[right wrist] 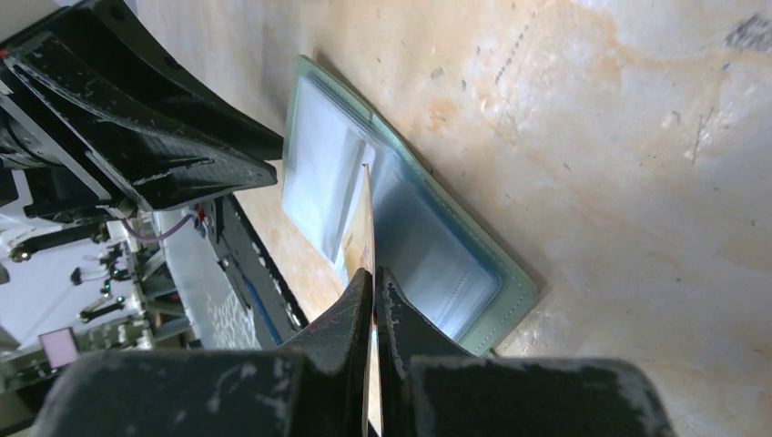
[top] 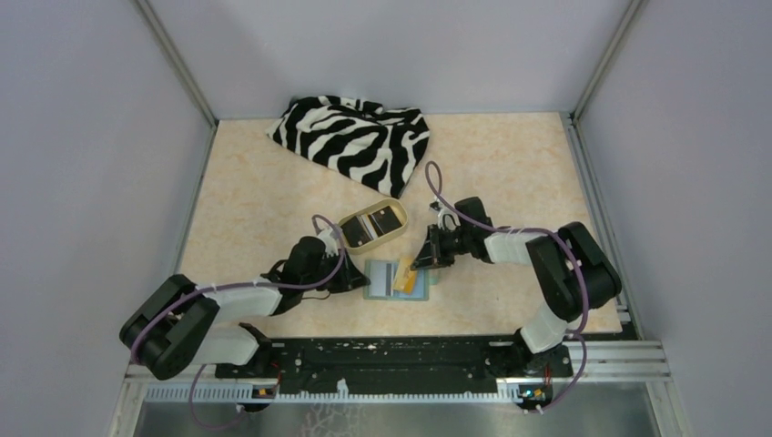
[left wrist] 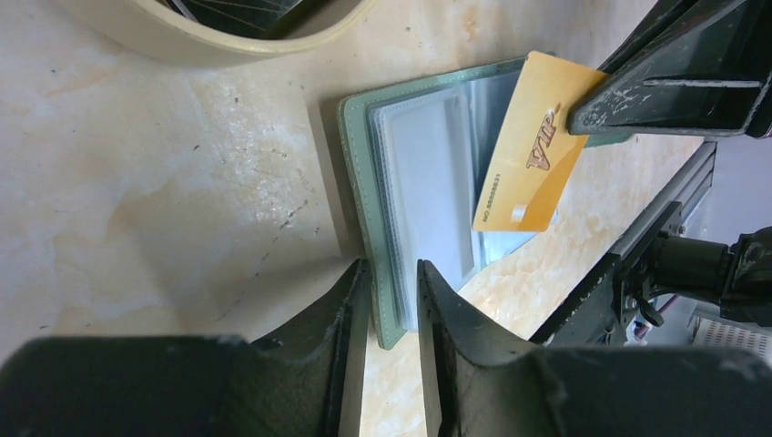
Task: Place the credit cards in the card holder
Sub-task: Insert the credit card into the card holder.
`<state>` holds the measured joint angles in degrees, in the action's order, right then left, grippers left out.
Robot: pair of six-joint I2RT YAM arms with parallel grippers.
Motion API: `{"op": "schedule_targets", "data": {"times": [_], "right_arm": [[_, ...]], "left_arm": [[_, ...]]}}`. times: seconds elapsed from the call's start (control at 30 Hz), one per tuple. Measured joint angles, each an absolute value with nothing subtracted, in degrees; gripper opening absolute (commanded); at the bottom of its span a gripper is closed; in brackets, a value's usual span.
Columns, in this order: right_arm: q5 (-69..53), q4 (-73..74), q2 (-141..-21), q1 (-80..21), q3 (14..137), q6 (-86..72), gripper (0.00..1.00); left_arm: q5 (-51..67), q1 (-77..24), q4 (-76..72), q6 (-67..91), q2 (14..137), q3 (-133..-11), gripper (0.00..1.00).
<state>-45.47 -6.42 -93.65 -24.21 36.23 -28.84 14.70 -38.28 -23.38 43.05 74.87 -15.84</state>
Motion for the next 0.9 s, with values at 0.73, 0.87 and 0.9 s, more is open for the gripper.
{"op": "schedule_targets", "data": {"times": [0.73, 0.87, 0.9], "right_arm": [[-43.0, -7.8, -93.1, -26.6, 36.0, -28.1, 0.00], [-43.9, -8.2, -94.2, -26.8, 36.0, -28.1, 0.00], [-44.2, -8.4, -94.8, -27.0, 36.0, -28.1, 0.00]], "left_arm": [[12.4, -40.9, -20.5, 44.9, 74.5, -16.3, 0.31], [11.9, -40.9, -20.3, 45.3, 75.3, -17.0, 0.30], [11.9, -40.9, -20.4, 45.3, 75.5, -17.2, 0.30]]}}
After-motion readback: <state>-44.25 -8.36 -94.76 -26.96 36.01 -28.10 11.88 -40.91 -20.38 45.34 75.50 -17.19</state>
